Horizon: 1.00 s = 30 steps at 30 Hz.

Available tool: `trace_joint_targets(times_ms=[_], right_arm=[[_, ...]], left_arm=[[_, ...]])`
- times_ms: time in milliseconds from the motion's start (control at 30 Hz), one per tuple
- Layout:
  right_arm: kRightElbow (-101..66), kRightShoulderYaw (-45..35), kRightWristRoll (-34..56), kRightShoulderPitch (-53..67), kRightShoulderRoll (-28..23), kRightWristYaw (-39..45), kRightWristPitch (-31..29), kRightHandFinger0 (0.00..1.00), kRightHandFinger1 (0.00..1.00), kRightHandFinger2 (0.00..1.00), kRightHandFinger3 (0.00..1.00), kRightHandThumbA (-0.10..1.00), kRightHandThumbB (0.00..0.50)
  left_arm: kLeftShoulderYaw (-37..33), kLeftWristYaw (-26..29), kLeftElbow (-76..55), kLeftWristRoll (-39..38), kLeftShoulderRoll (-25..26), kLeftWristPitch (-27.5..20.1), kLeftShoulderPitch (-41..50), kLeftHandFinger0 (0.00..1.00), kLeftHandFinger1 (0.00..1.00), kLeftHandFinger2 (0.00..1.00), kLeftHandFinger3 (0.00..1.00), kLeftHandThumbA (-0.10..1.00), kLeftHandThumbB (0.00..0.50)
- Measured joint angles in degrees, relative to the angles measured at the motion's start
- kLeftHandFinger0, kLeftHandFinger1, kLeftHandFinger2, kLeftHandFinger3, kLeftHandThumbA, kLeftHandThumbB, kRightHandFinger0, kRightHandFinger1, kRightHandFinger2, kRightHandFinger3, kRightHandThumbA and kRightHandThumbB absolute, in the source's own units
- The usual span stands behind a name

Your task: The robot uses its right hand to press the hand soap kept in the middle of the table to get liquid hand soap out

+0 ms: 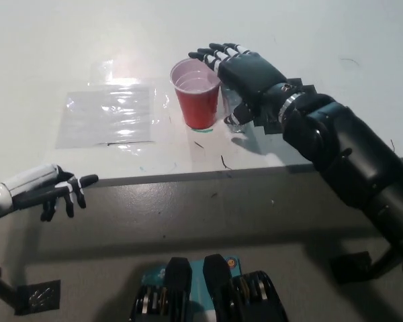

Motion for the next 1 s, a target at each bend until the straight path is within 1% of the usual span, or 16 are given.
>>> trace_joint_targets(times_ms=[67,133,167,300,333,400,433,667,700,733,767,800,833,900,933,1000], right_arm=[[-1.0,-1.1,0.3,-0.2,-0.1,1.0,0.0,1.0,1.0,1.0,1.0,1.0,0.499],[-2.0,-2.1,0.4,-0.7,-0.2,1.9,0.1,1.0,1.0,1.0,1.0,1.0,0.5],[-2.4,-2.5,0.5,-1.2,-0.2,2.2,0.1,1.0,1.0,1.0,1.0,1.0,0.497],[-4.9,-4.3,0.7,-3.3,-0.6,3.3,0.3,1.0,1.0,1.0,1.0,1.0,0.498],[-5.8,-4.8,0.8,-3.7,-0.8,3.5,0.4,1.0,1.0,1.0,1.0,1.0,0.483],[-7.4,-5.6,0.9,-4.0,-1.2,3.9,0.5,1.0,1.0,1.0,1.0,1.0,0.483],[-8.3,-6.0,1.0,-4.0,-1.5,4.1,0.5,1.0,1.0,1.0,1.0,1.0,0.473],[-15.9,-8.8,1.7,-1.7,-3.8,7.0,2.5,1.0,1.0,1.0,1.0,1.0,0.45],[-17.1,-9.3,1.9,-1.1,-4.3,7.5,2.8,1.0,1.0,1.0,1.0,1.0,0.471],[-18.4,-10.0,2.1,-0.5,-4.9,8.0,3.2,1.0,1.0,1.0,1.0,1.0,0.473],[-19.6,-10.7,2.4,0.2,-5.3,8.4,3.7,1.0,1.0,1.0,1.0,1.0,0.462],[-20.8,-11.5,2.7,0.9,-5.9,8.6,4.2,1.0,1.0,1.0,1.0,1.0,0.471],[-22.1,-12.3,2.9,1.8,-6.6,8.9,4.4,1.0,1.0,1.0,1.0,1.0,0.473],[-24.2,-13.9,3.5,3.9,-7.9,9.3,5.0,1.0,1.0,1.0,1.0,1.0,0.48],[-24.8,-14.7,3.9,5.2,-8.7,9.5,5.1,1.0,1.0,1.0,1.0,1.0,0.499],[-25.5,-16.1,4.6,7.5,-9.6,9.7,5.2,1.0,1.0,1.0,1.0,1.0,0.5]], left_arm=[[0.1,0.0,-0.3,0.0,-0.1,0.1,0.6,0.26,0.22,0.38,0.62,0.93,0.29],[0.2,0.0,-0.6,0.0,-0.2,0.3,1.2,0.24,0.21,0.37,0.6,0.94,0.281],[0.2,0.0,-0.8,0.0,-0.2,0.4,1.4,0.23,0.2,0.36,0.6,0.95,0.297],[0.2,0.0,-1.3,0.0,-0.2,0.7,1.9,0.24,0.2,0.35,0.59,0.95,0.268],[0.2,0.0,-1.4,0.0,-0.2,1.0,1.9,0.24,0.21,0.36,0.61,0.95,0.285],[0.2,0.0,-1.4,0.0,-0.2,1.2,2.0,0.25,0.21,0.37,0.63,0.96,0.293],[0.2,0.0,-1.4,0.0,-0.1,1.3,2.0,0.25,0.21,0.37,0.63,0.96,0.311],[0.5,0.0,-1.4,0.0,-0.2,1.4,2.4,0.24,0.21,0.38,0.61,0.96,0.303],[0.5,0.0,-1.4,0.0,-0.2,1.4,2.5,0.25,0.21,0.38,0.61,0.97,0.308],[0.5,0.0,-1.4,0.0,-0.2,1.4,2.5,0.25,0.2,0.37,0.61,0.95,0.299],[0.5,0.0,-1.4,0.0,-0.2,1.4,2.6,0.24,0.2,0.36,0.6,0.97,0.308],[0.6,0.0,-1.4,0.0,-0.2,1.4,2.6,0.24,0.2,0.37,0.58,0.93,0.286],[0.6,0.0,-1.5,0.0,-0.2,1.4,2.7,0.23,0.2,0.36,0.57,0.92,0.286],[0.8,0.0,-1.6,0.0,-0.2,1.5,3.0,0.24,0.22,0.39,0.6,0.93,0.28],[0.8,0.0,-1.6,0.0,-0.2,1.5,3.1,0.24,0.21,0.38,0.62,0.94,0.28],[0.8,0.0,-1.6,0.0,-0.2,1.6,3.3,0.23,0.2,0.37,0.61,0.94,0.28]])
